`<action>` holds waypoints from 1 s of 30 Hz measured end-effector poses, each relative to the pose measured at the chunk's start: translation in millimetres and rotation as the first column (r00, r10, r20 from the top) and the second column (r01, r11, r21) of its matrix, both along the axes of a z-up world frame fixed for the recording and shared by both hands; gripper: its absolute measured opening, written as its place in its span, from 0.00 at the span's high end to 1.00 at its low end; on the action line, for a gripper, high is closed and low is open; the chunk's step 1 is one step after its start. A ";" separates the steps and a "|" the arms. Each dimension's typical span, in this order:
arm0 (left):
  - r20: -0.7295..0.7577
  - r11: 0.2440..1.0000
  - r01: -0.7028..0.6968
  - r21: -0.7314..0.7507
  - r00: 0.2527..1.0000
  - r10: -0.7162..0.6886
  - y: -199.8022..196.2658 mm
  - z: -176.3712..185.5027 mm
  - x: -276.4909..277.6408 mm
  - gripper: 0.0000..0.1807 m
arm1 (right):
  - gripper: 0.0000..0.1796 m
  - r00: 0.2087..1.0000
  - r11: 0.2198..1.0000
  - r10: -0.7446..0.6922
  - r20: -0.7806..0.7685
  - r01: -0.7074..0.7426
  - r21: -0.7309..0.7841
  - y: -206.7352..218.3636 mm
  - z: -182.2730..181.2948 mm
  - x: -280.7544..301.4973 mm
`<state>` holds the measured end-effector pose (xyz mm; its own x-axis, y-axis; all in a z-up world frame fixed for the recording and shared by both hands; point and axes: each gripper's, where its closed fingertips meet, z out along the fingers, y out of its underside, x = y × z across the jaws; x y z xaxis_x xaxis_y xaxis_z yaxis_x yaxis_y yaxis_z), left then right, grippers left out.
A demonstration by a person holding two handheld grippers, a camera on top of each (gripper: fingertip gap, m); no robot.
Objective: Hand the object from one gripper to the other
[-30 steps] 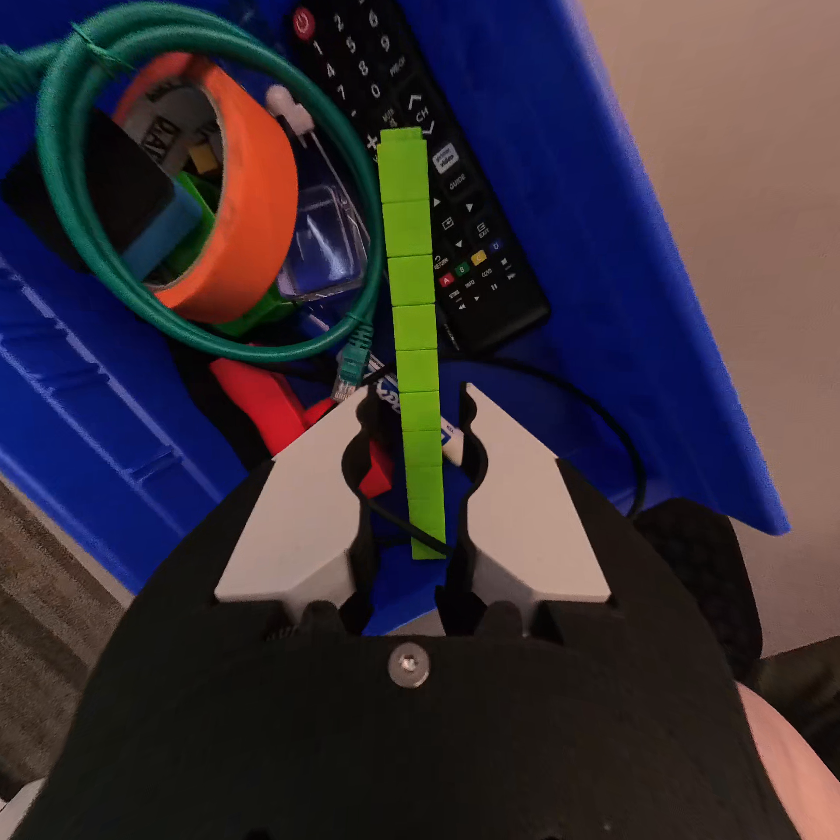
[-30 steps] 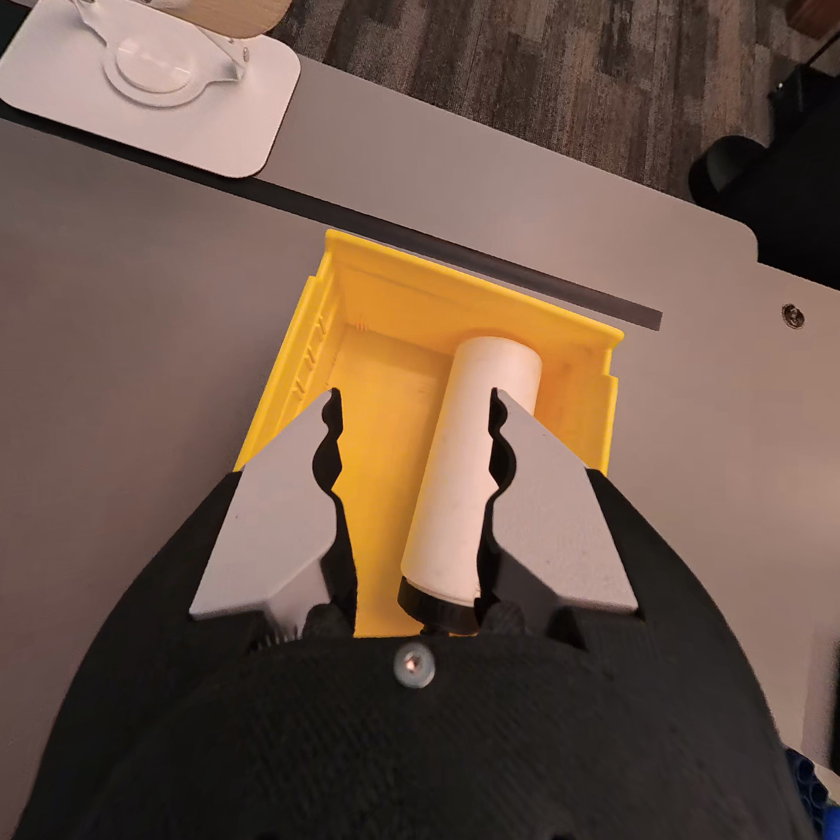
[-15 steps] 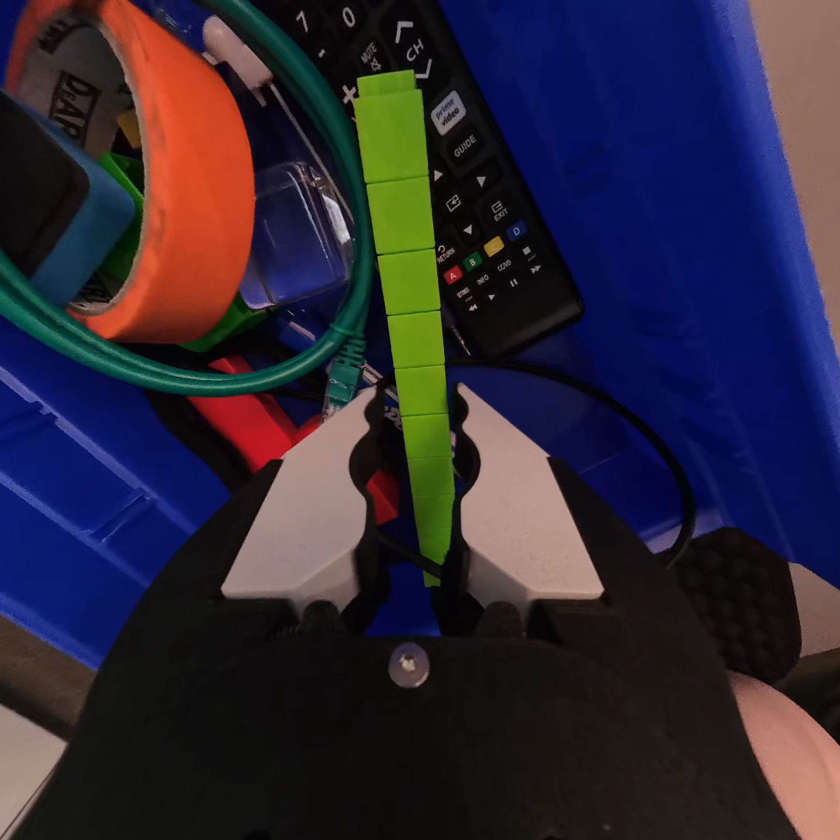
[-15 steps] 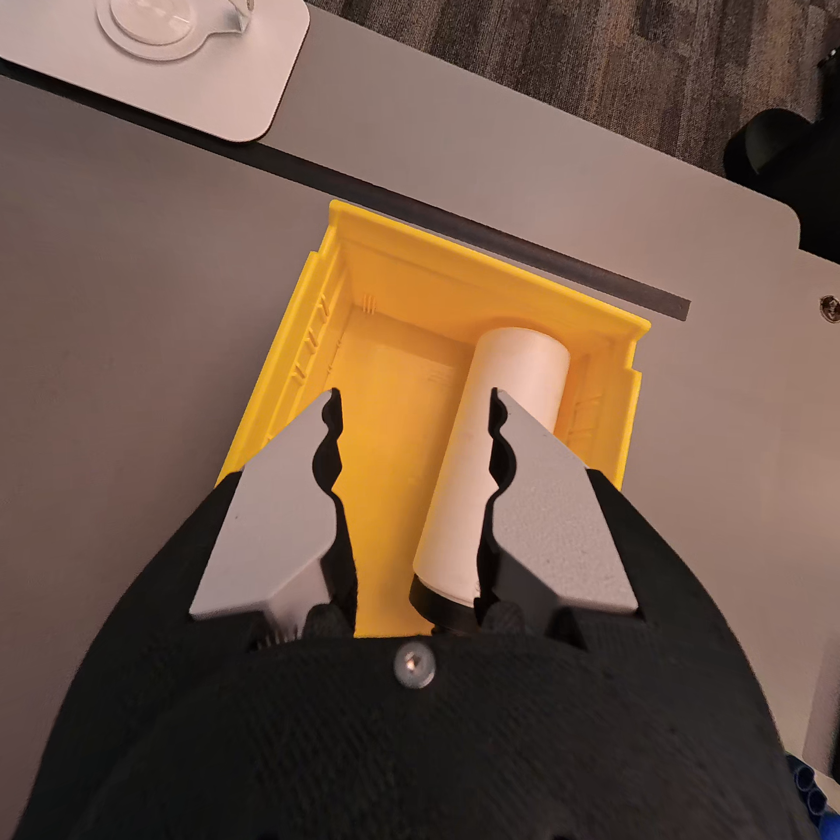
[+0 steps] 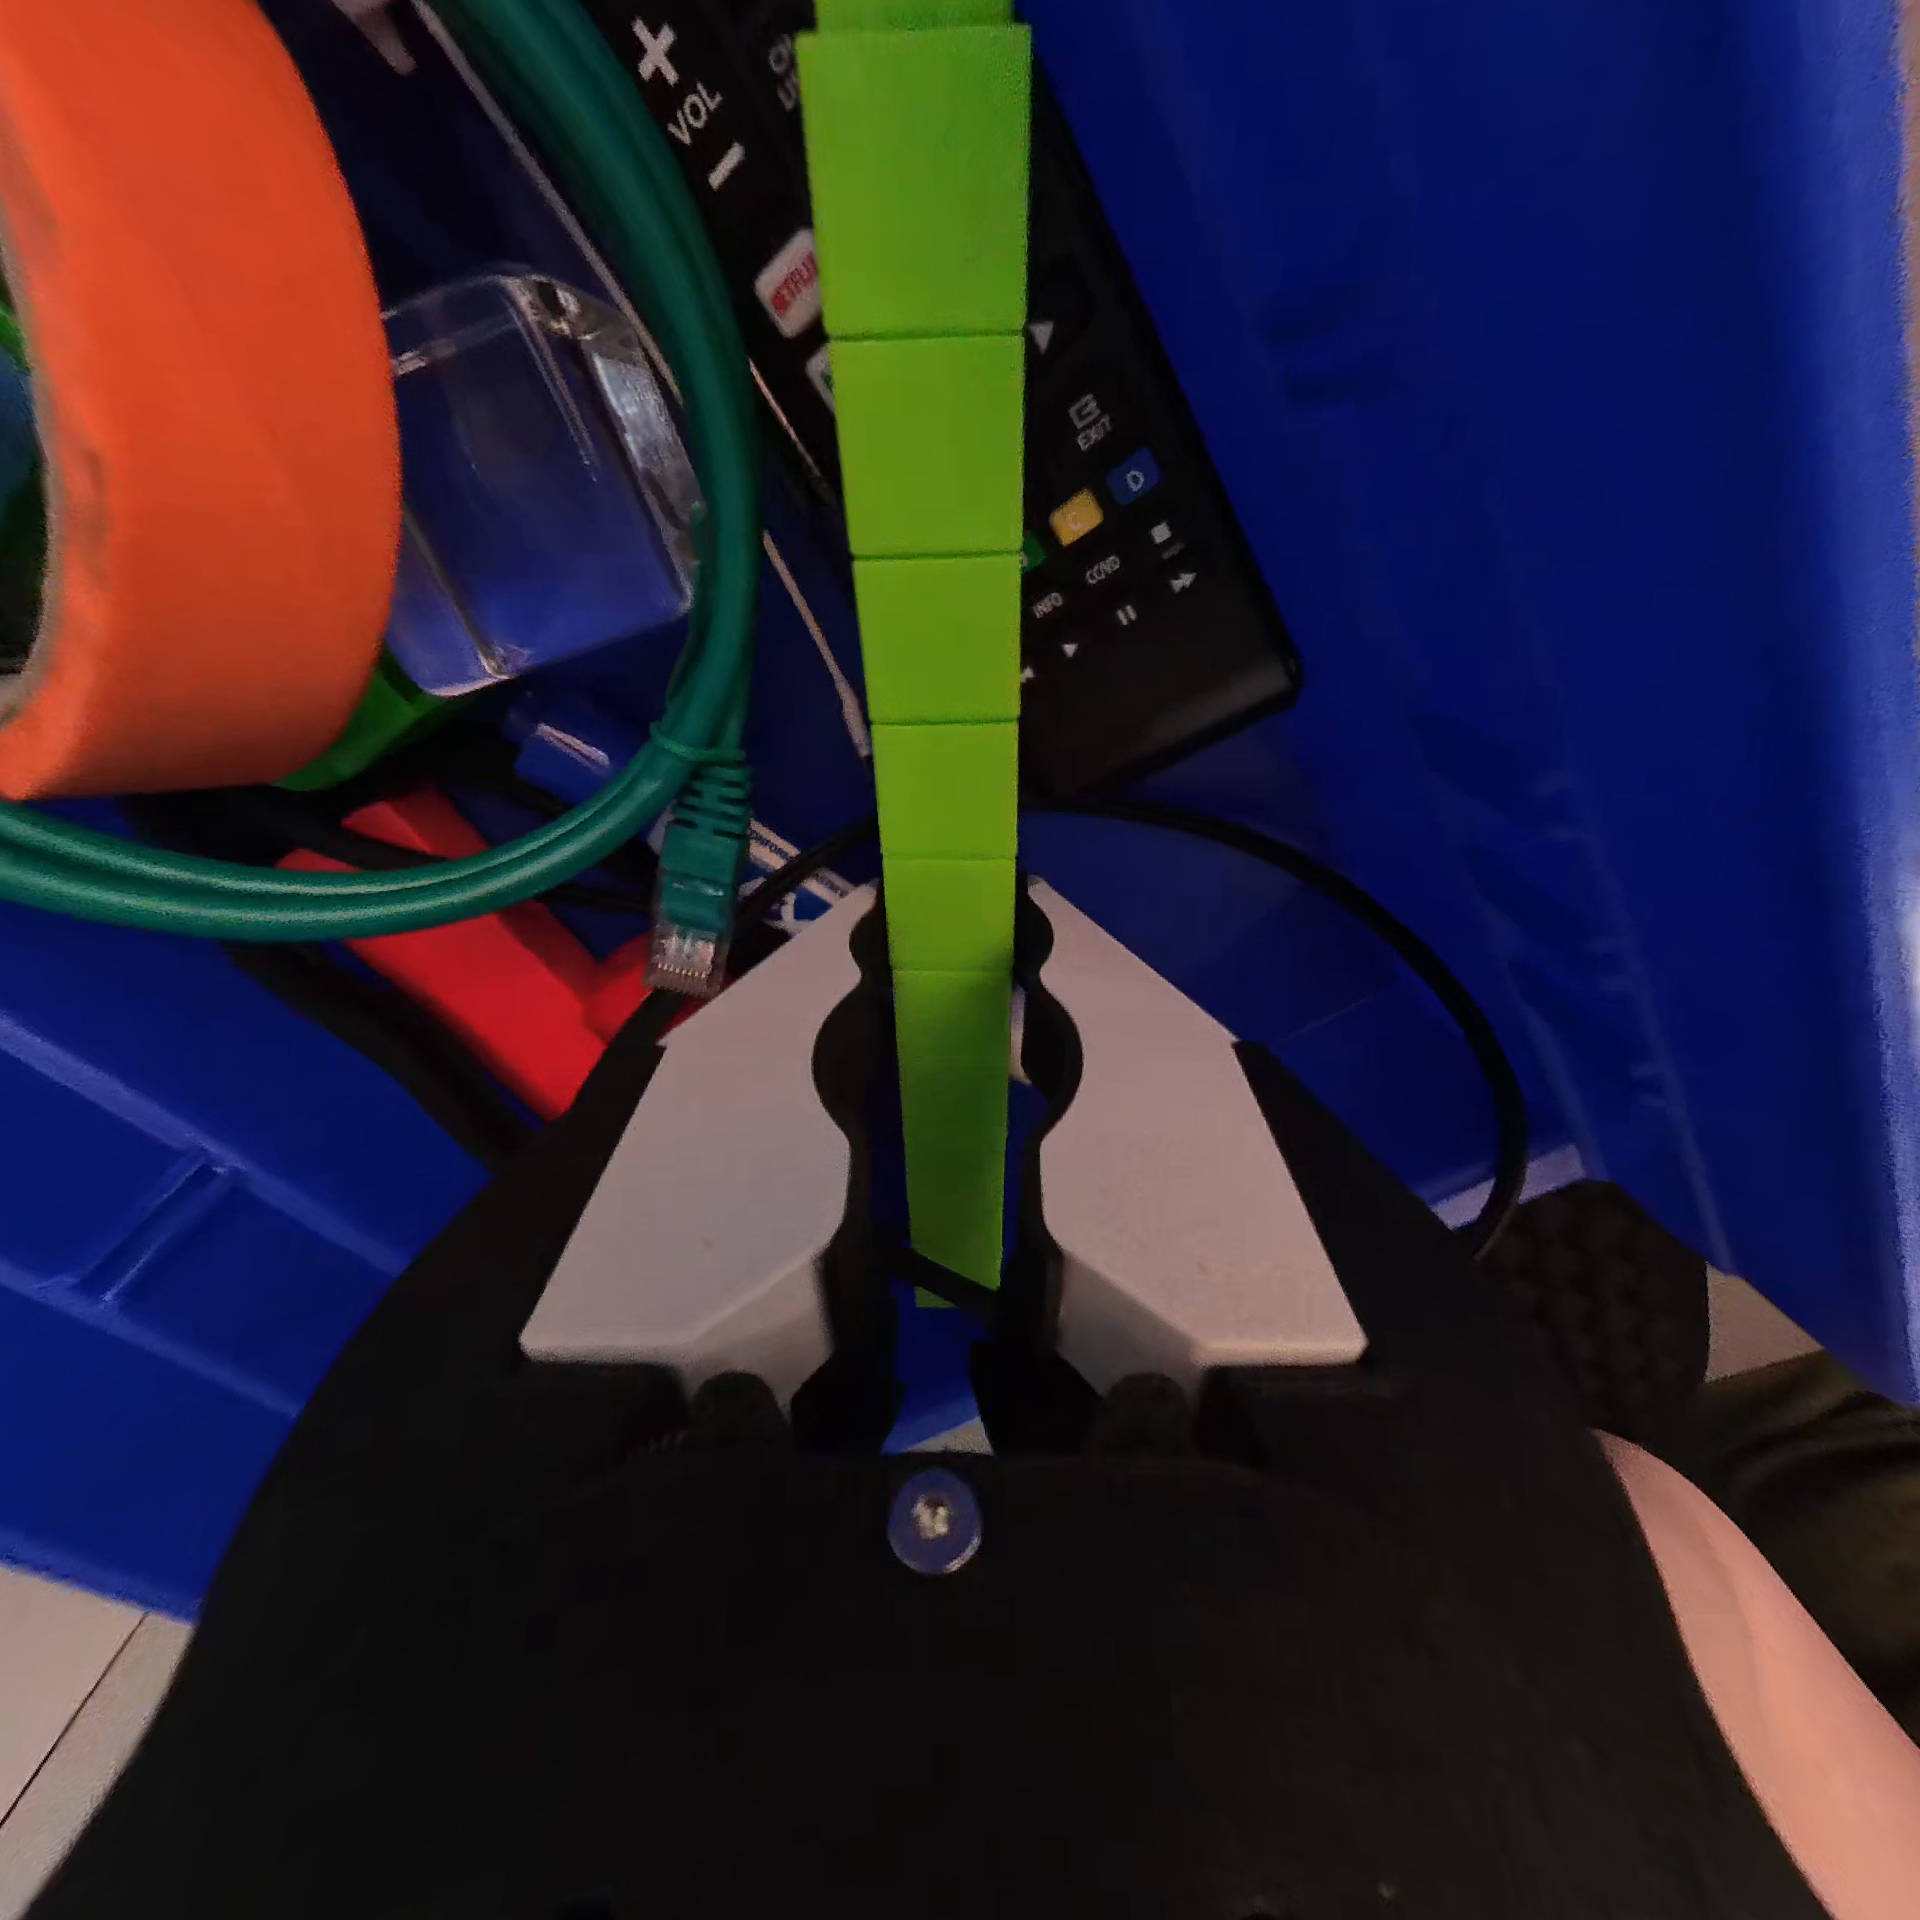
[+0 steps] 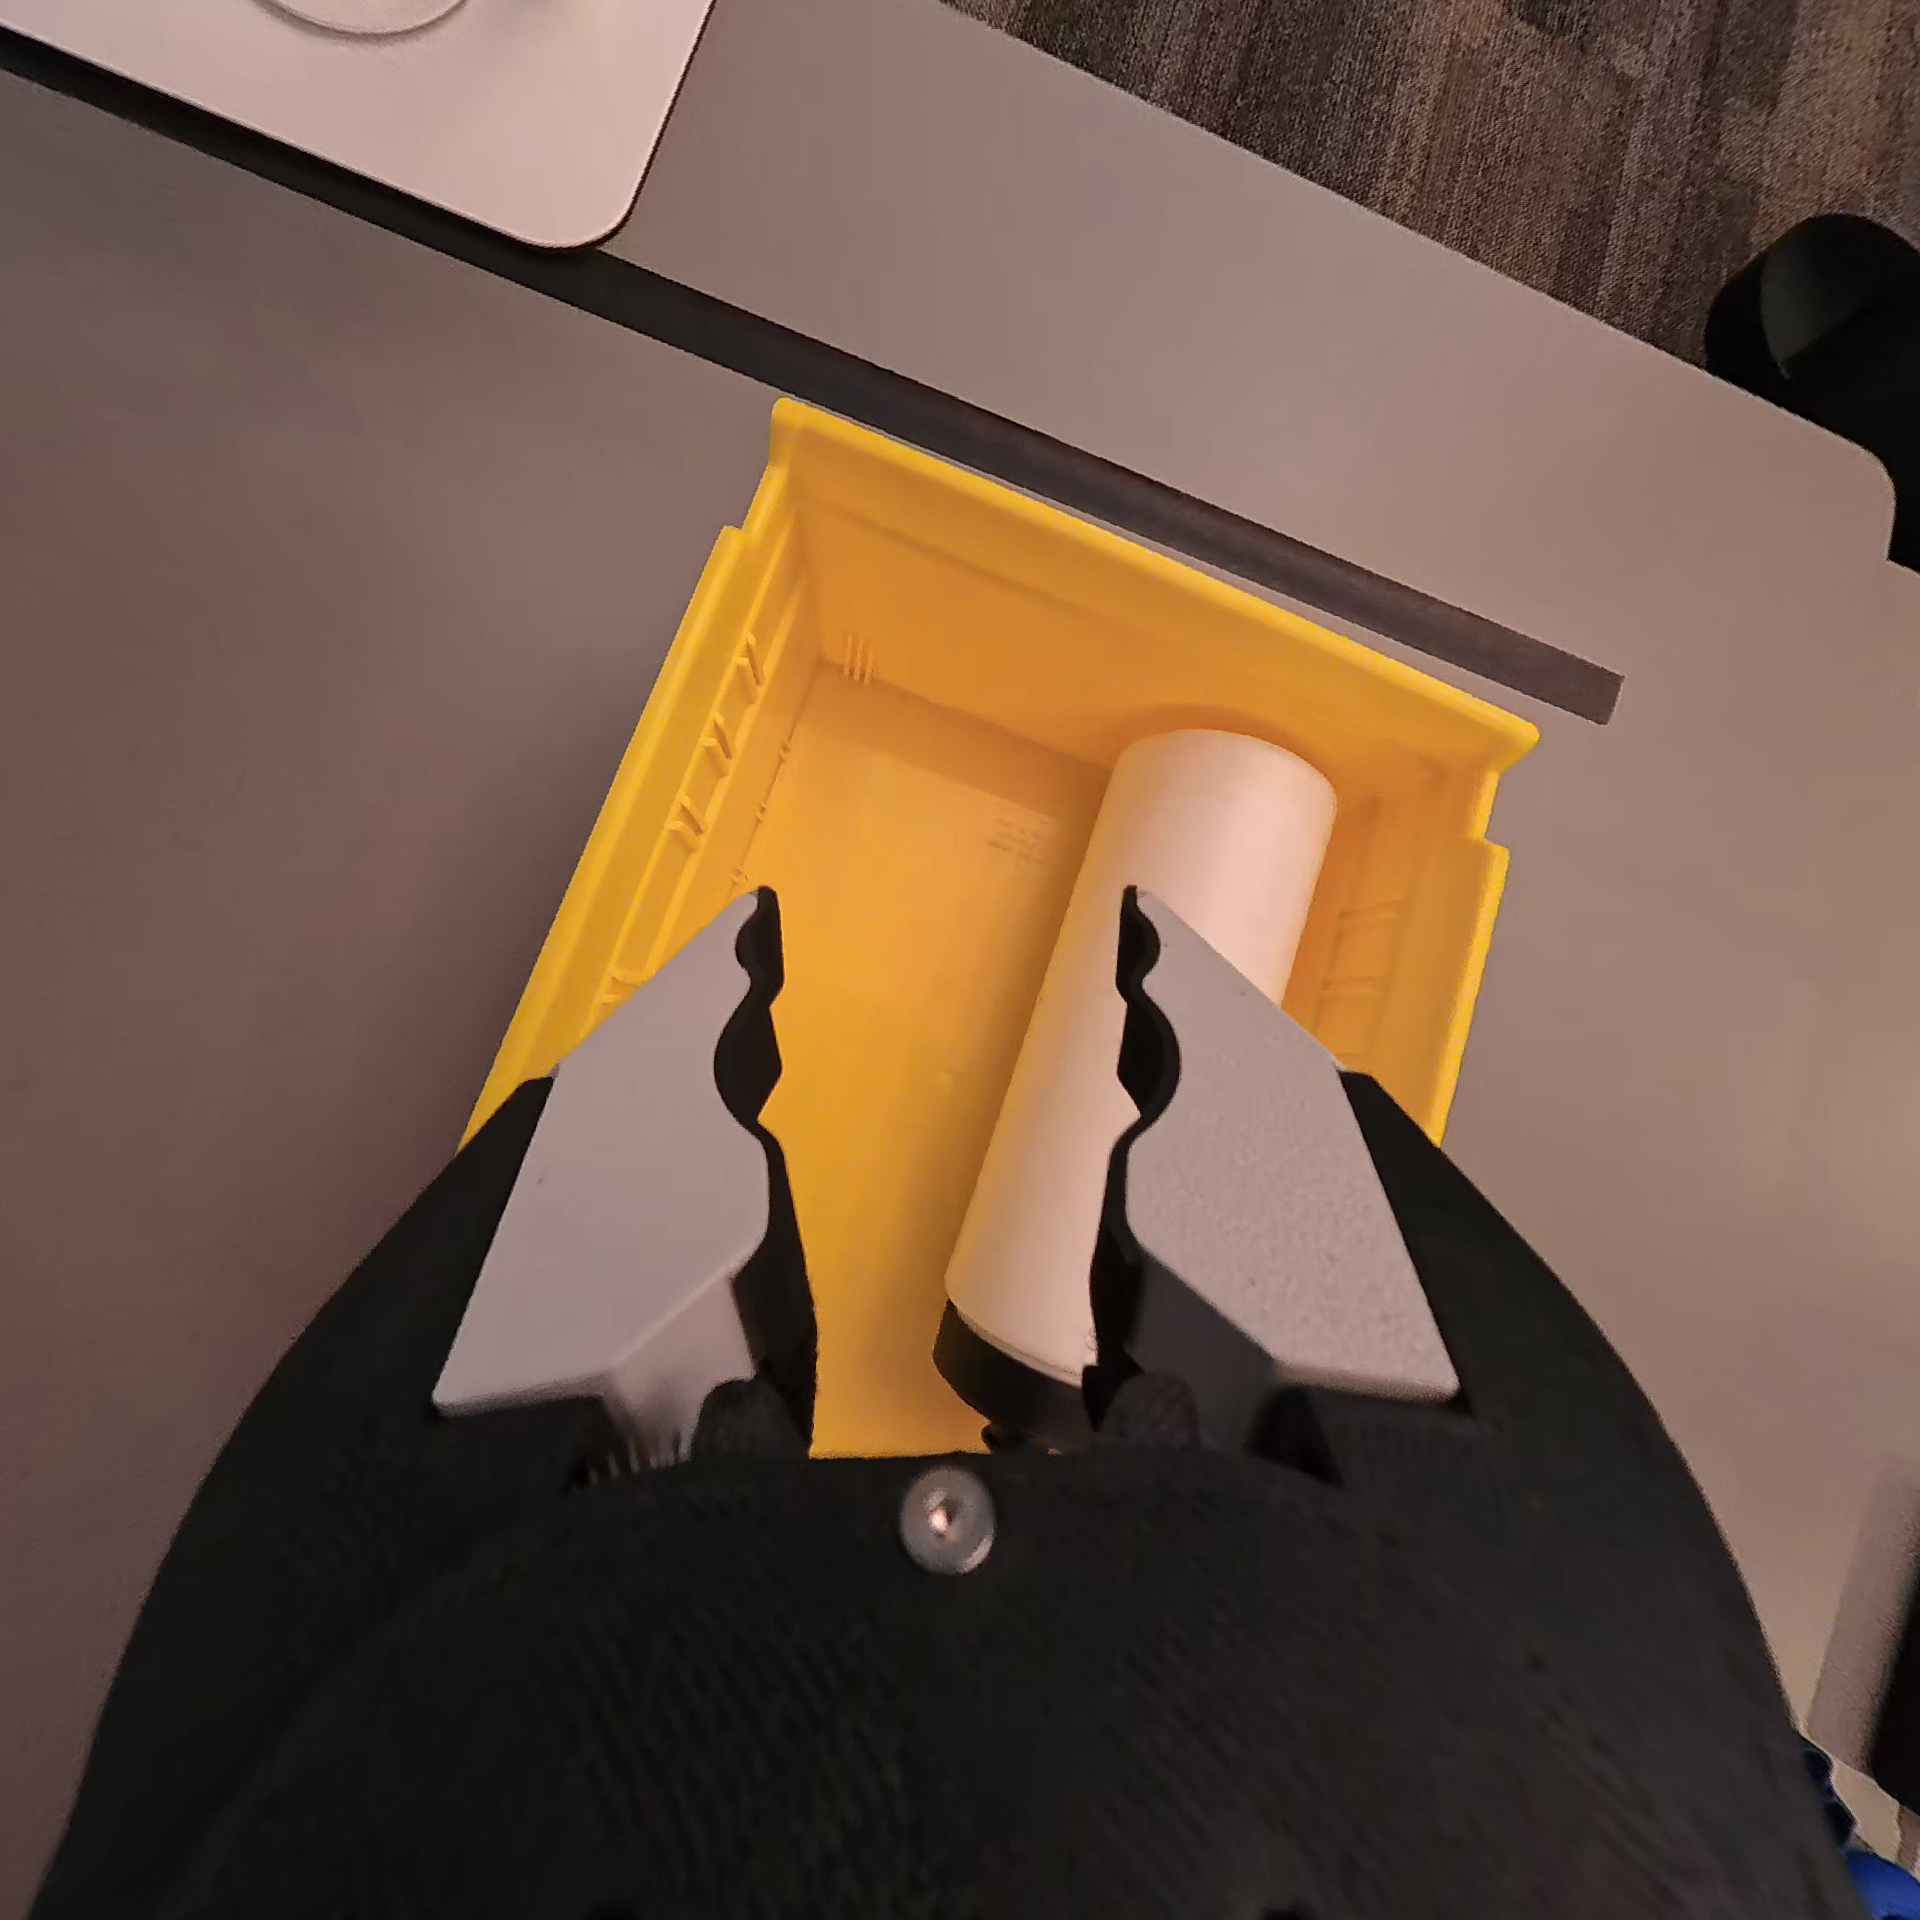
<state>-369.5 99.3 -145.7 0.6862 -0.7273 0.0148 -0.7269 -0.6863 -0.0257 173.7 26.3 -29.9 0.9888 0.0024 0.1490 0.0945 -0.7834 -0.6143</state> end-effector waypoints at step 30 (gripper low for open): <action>0.881 0.874 0.222 0.433 0.098 -0.462 -87.4 249.1 189.8 0.89 | 0.64 0.848 0.789 0.526 -0.065 -0.458 0.410 25.3 79.6 -147.0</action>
<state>-179.7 11.9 103.4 -0.1086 -0.9500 0.2928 -0.1992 -0.2678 -0.9427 26.7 51.6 49.8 0.8770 0.4750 0.0724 0.2752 -0.3732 -0.8860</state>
